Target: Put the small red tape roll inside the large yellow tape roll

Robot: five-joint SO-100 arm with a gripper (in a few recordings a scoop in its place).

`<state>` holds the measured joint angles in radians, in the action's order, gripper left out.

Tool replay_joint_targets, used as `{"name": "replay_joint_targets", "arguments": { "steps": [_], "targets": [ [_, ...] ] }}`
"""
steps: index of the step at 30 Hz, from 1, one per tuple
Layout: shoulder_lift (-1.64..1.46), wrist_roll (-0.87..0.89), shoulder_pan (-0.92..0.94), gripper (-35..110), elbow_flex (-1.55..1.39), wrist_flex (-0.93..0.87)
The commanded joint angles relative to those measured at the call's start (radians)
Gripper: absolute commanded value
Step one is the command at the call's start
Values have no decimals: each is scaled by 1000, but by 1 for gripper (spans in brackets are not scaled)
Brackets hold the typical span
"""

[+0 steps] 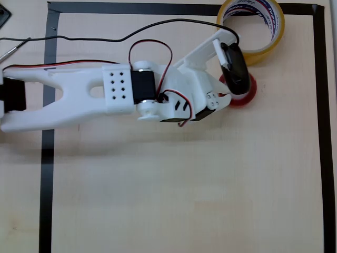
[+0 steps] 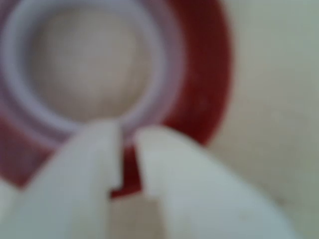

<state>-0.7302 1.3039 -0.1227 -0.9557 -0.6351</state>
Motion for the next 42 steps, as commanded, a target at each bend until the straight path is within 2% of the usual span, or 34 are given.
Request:
{"name": "replay_joint_targets", "arguments": {
  "steps": [1,9,21,27,30,34,42],
  "targets": [
    [-110,-3,15,0,-12,-31],
    [-129,14,14,0,18,-149],
    [-382,12,77,0,-353,-141],
    [-443,-9,95,0,-442,-130],
    [-471,-91,91,1,-439,-135],
    [-500,-244,49,13,-397,-201],
    [-491,-673,-28,29,-333,-295]
  ]
}}
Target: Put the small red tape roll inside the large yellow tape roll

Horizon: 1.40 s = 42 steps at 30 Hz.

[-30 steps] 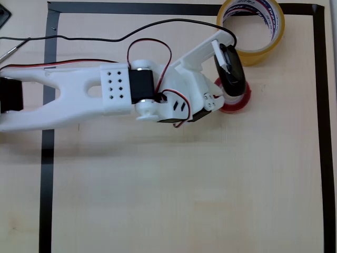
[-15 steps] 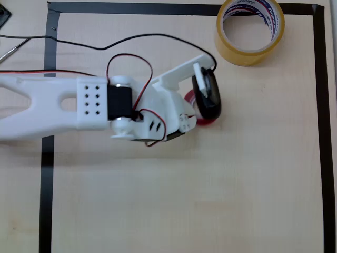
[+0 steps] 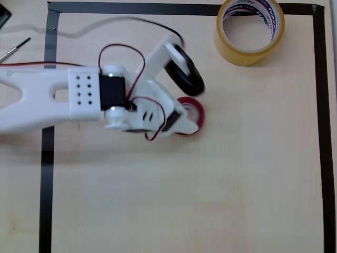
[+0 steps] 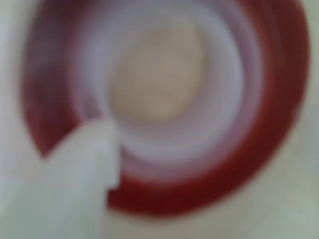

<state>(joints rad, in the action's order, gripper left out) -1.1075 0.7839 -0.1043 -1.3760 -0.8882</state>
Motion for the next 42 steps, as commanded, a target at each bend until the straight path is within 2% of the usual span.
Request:
{"name": "replay_joint_targets", "arguments": {
  "steps": [1,8,12,19,33,36,39,42],
  "targets": [
    [-106,-193,-49,31,109,-67],
    [-84,-227,-52,31,210,-178],
    [-58,-219,-69,31,383,-348],
    [-5,-163,-84,31,482,-545],
    [227,-146,-43,31,580,-604],
    [405,-146,-31,28,839,-746],
    [696,-152,-8,7,1327,-922],
    [735,-153,-2,0,1391,-920]
  ]
}}
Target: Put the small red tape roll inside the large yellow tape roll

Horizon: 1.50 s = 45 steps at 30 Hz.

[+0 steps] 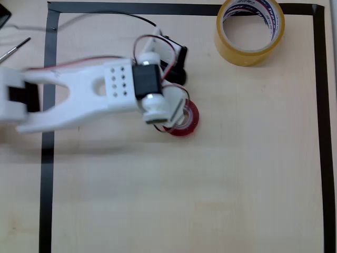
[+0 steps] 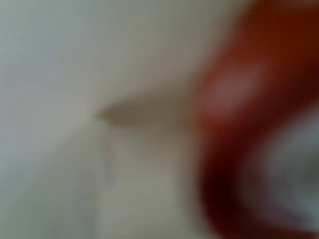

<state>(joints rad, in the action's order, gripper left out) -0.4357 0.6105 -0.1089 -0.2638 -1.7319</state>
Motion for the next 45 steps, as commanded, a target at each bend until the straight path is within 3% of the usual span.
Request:
{"name": "replay_joint_targets", "arguments": {
  "steps": [1,10,21,31,40,45],
  "targets": [
    [71,18,2,0,319,-77],
    [-80,-71,-123,0,505,-2],
    [-149,-229,-295,0,502,463],
    [-135,-270,-287,0,371,851],
    [-58,-261,-239,0,380,887],
    [14,-256,-229,20,471,810]
  ]
}}
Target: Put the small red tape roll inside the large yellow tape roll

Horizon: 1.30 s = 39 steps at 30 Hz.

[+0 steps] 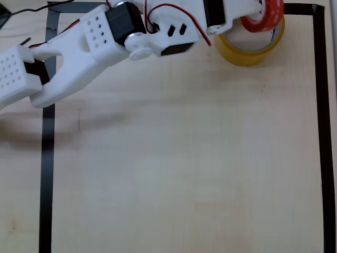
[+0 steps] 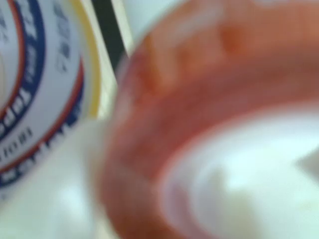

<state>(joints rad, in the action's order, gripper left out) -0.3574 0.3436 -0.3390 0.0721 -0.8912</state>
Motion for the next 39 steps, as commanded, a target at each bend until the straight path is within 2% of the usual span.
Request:
{"name": "replay_joint_targets", "arguments": {
  "steps": [1,15,18,19,21,30,39],
  "targets": [
    [-44,11,2,23,172,-48],
    [-81,28,-14,22,170,-91],
    [-94,29,-12,18,170,-98],
    [-100,29,-9,13,170,-91],
    [-106,29,0,0,170,-51],
    [-25,98,25,0,155,270],
    [37,351,51,0,170,321]
  ]
}}
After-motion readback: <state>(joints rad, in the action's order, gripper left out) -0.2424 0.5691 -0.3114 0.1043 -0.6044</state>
